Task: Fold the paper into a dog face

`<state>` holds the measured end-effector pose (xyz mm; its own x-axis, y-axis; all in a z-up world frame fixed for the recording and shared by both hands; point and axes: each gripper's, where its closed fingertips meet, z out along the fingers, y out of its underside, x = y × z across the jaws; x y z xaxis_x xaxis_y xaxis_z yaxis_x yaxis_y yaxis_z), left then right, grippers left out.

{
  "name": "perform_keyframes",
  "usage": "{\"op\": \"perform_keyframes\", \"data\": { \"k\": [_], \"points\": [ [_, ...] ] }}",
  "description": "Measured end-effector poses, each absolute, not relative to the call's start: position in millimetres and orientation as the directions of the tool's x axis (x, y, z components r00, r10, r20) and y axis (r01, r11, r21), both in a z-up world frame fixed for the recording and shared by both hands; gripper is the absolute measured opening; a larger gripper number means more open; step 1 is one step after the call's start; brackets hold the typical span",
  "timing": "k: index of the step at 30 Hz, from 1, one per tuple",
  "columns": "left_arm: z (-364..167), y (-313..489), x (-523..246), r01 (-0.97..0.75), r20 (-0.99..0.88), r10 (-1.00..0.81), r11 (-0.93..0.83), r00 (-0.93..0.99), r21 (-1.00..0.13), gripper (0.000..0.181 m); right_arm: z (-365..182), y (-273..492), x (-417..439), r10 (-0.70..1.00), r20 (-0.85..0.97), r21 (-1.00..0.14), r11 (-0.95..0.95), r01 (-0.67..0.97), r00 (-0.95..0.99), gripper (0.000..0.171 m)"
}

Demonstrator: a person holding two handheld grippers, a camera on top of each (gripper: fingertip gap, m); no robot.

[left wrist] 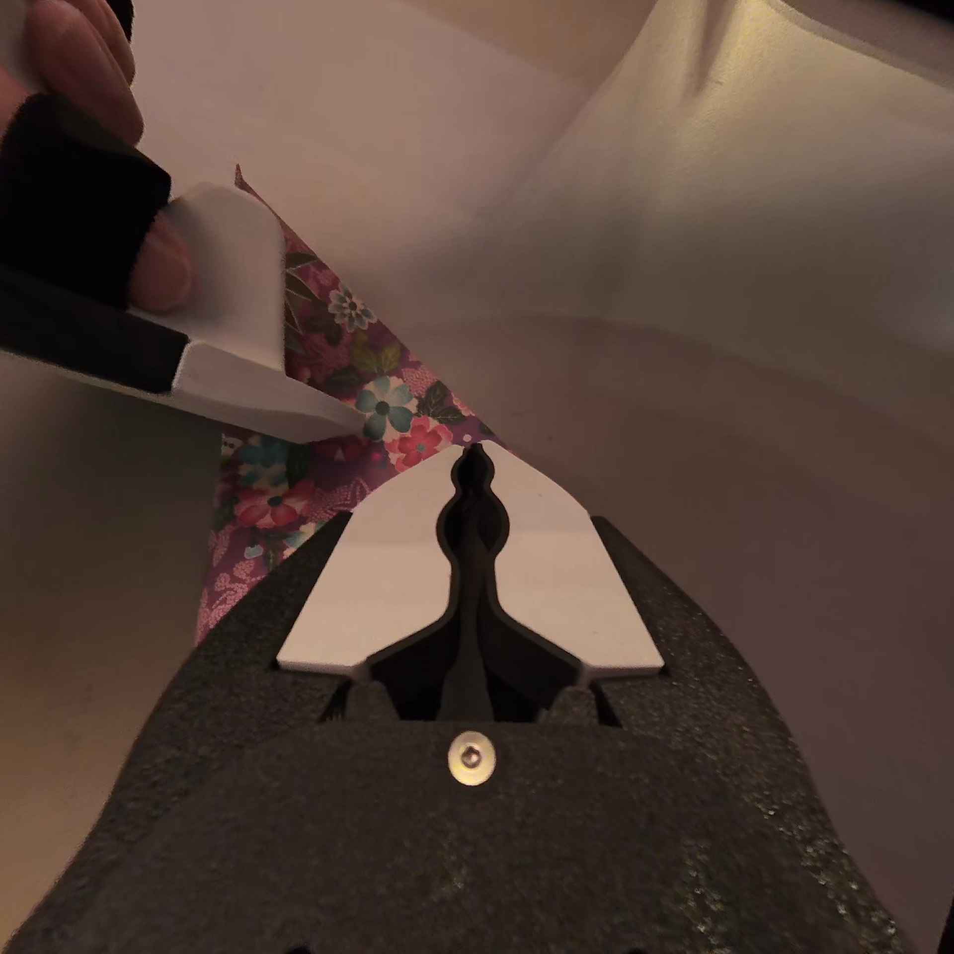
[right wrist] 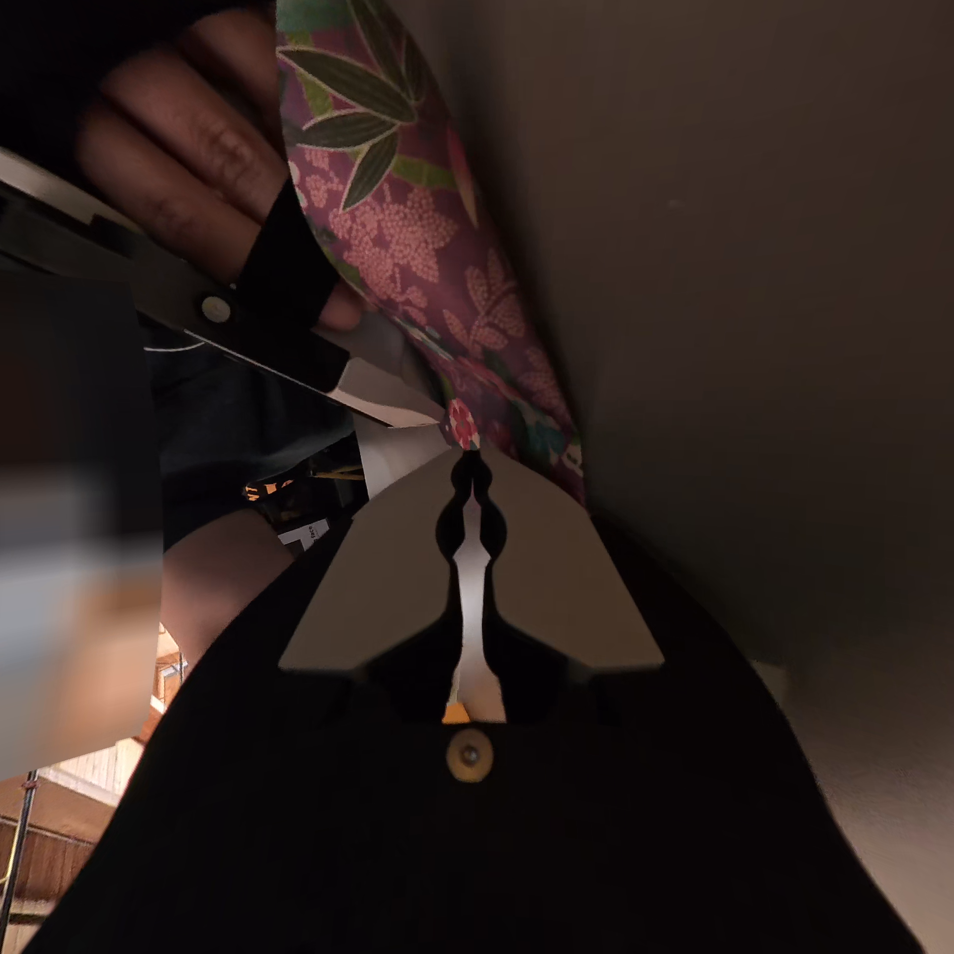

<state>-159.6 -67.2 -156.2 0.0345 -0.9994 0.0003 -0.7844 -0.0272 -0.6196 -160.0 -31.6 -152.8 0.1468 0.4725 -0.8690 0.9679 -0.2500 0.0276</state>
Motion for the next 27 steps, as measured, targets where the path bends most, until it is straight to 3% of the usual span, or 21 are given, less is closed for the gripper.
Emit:
{"op": "perform_keyframes", "data": {
  "k": [6, 18, 21, 24, 27],
  "points": [
    [-156.1, -67.1, -159.5, -0.78, 0.008, -0.999, -0.029, 0.031, -0.625, 0.002, -151.3, -24.1, -156.9, 0.435, -0.893, -0.003, -0.26, 0.966, 0.114, 0.002],
    [-156.2, -67.0, -158.7, -0.782, 0.006, -0.999, -0.035, 0.04, -0.622, 0.002, -155.3, 1.0, -144.7, 0.572, -0.812, -0.068, -0.292, 0.954, 0.117, 0.003],
    [-156.2, -67.0, -158.5, -0.788, 0.008, -0.999, -0.035, 0.038, -0.615, 0.002, -155.6, 18.0, -139.6, 0.69, -0.713, -0.114, -0.287, 0.951, 0.123, 0.002],
    [-156.3, -67.1, -158.2, -0.789, 0.008, -0.999, -0.033, 0.036, -0.613, 0.002, -126.0, 2.0, -145.4, 0.639, -0.767, -0.184, -0.295, 0.938, 0.051, 0.001],
    [-156.2, -67.1, -158.0, -0.787, 0.009, -0.999, -0.035, 0.037, -0.616, 0.002, -133.2, -16.2, -136.9, 0.614, -0.785, -0.091, -0.24, 0.966, 0.079, 0.001]
  ]
}}
